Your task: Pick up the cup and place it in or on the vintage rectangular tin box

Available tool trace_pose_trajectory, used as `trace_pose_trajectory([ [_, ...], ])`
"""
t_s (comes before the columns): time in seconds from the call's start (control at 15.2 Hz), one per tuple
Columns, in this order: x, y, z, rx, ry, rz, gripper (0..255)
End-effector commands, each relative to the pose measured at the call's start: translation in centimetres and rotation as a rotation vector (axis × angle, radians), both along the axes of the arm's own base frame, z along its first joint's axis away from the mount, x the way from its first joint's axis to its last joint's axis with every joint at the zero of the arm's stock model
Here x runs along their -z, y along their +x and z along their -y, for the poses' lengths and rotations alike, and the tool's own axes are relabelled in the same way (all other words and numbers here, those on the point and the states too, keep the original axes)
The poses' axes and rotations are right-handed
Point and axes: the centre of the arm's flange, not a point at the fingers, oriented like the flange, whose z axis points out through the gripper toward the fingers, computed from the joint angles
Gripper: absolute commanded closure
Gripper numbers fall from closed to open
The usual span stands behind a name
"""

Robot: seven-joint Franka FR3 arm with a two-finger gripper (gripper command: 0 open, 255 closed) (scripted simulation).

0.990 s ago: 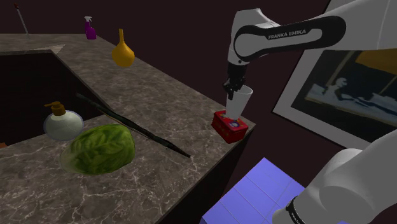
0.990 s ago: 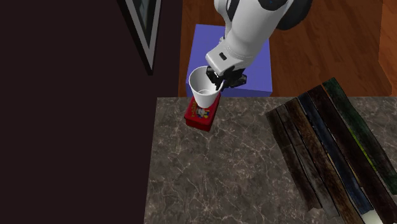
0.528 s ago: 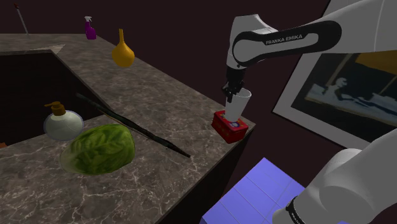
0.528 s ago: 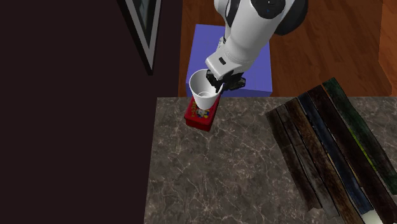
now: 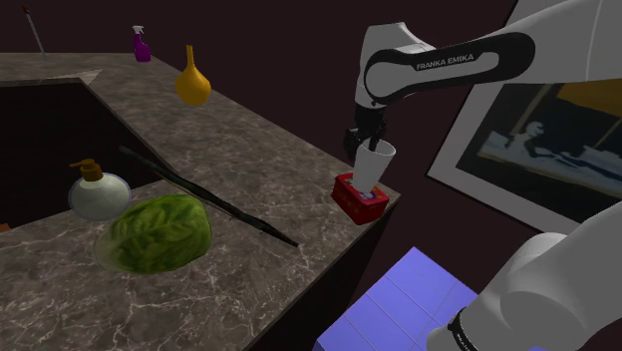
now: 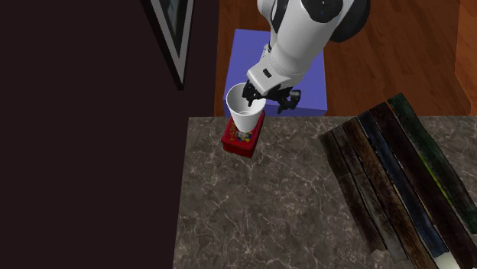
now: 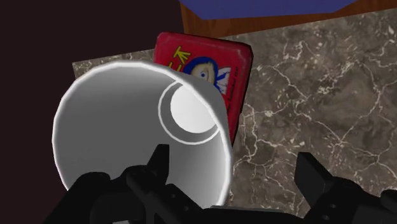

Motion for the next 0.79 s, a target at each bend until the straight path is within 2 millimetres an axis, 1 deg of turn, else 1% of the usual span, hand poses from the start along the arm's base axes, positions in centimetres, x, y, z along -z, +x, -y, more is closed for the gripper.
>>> trace_pose_trajectory([
  [0.0, 0.0, 0.0, 0.0, 0.000, 0.000, 0.000, 0],
  [0.2, -3.9, 0.1, -0.6, 0.000, 0.000, 0.000, 0],
  [0.26, -4.9, 0.2, -0.8, 0.000, 0.000, 0.000, 0],
  [0.73, -4.9, 0.2, -0.8, 0.000, 0.000, 0.000, 0],
])
